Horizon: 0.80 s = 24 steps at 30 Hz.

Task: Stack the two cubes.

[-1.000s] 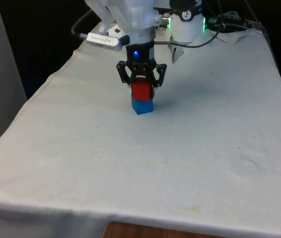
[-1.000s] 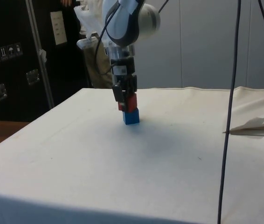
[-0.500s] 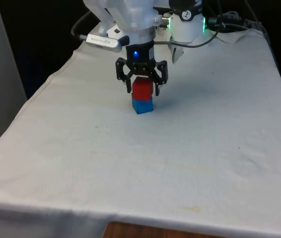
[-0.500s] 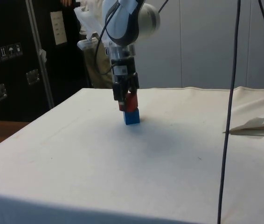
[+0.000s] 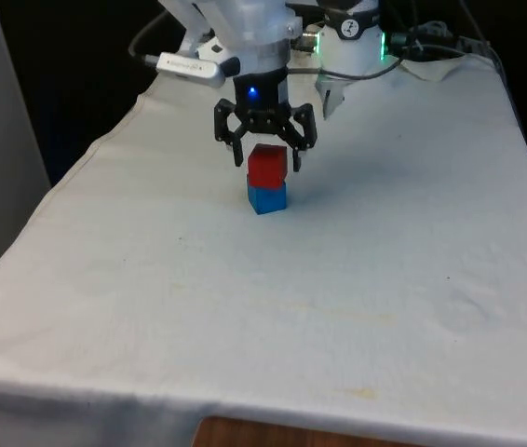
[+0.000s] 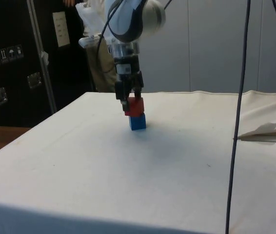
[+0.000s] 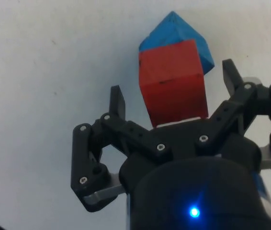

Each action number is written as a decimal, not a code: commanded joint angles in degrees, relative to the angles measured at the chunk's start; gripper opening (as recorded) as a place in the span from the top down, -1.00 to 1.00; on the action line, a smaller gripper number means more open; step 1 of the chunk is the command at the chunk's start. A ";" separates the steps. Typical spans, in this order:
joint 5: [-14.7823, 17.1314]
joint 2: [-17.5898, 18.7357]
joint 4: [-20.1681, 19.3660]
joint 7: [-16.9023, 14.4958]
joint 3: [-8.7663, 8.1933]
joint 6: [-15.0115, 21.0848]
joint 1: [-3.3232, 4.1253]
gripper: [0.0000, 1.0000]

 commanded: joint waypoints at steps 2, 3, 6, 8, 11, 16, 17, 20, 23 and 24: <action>0.00 0.00 0.00 0.00 0.00 0.00 0.00 -1.00; -0.69 -1.15 0.23 0.23 -0.34 -1.78 0.17 -1.00; -1.03 -2.23 0.63 0.23 -0.40 -3.27 0.17 -1.00; -1.32 -2.98 0.74 0.29 -0.46 -4.13 0.17 -1.00; -1.03 -3.84 0.86 0.00 -0.23 -4.81 0.06 -1.00; -1.95 -6.13 1.60 0.11 -0.29 -8.19 0.40 -1.00; -2.01 -6.36 1.78 0.06 -0.23 -8.59 0.46 -1.00; -1.83 -6.70 1.89 -0.11 -0.11 -8.71 0.34 -1.00; -2.81 -7.73 2.75 0.11 0.11 -11.34 0.80 -1.00; -2.92 -7.96 2.98 0.11 0.17 -11.86 0.86 -1.00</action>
